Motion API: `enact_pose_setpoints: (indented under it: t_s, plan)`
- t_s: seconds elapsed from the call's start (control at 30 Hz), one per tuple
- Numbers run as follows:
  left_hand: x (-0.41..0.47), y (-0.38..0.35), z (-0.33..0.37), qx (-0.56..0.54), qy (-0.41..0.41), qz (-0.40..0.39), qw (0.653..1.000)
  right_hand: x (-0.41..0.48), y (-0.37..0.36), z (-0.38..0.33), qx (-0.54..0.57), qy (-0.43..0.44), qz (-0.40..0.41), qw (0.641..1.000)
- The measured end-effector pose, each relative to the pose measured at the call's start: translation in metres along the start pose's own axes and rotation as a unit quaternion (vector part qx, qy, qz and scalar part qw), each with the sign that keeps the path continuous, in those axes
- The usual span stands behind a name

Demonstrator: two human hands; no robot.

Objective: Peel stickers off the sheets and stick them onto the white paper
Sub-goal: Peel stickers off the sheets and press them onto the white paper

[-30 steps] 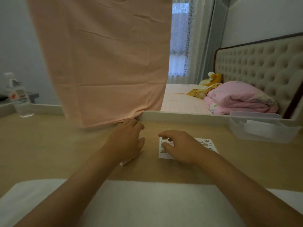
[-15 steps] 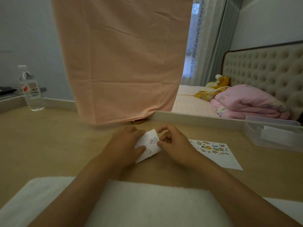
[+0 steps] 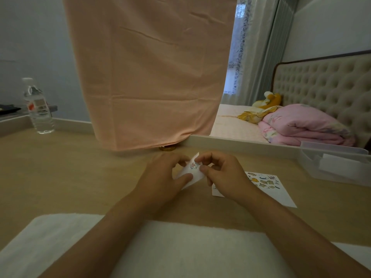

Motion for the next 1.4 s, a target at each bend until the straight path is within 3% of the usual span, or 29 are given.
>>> enact_pose_setpoints:
  t_s: [0.2,0.37,0.57,0.77,1.4]
  plan:
    - [-0.001,-0.003,0.008,-0.130,0.025,-0.024,0.991,0.003,0.002,-0.008,-0.028,0.034,-0.016,0.999]
    - [0.002,0.005,0.010,-0.246,0.087,0.034,0.965,0.003,0.006,-0.018,-0.129,0.063,-0.024,0.989]
    - [-0.002,-0.007,0.002,-0.356,0.201,-0.051,0.911,0.002,0.012,-0.021,-0.104,0.056,0.071,0.990]
    - [-0.006,-0.005,-0.004,-0.401,0.235,0.017,0.885,-0.004,0.008,-0.024,-0.191,0.127,0.118,0.966]
    - [-0.006,0.000,0.005,-0.330,0.162,0.031,0.930,0.000,0.011,-0.020,-0.152,0.078,0.073,0.982]
Point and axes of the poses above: each hand's wrist, its own x-axis towards the middle knuckle, its own y-axis out of the back of the hand, z = x × y, the point moved 7 cm from there along x, towards the middle knuckle, and after that the axes turned 11 degrees about -x, right-handed, at the moved point
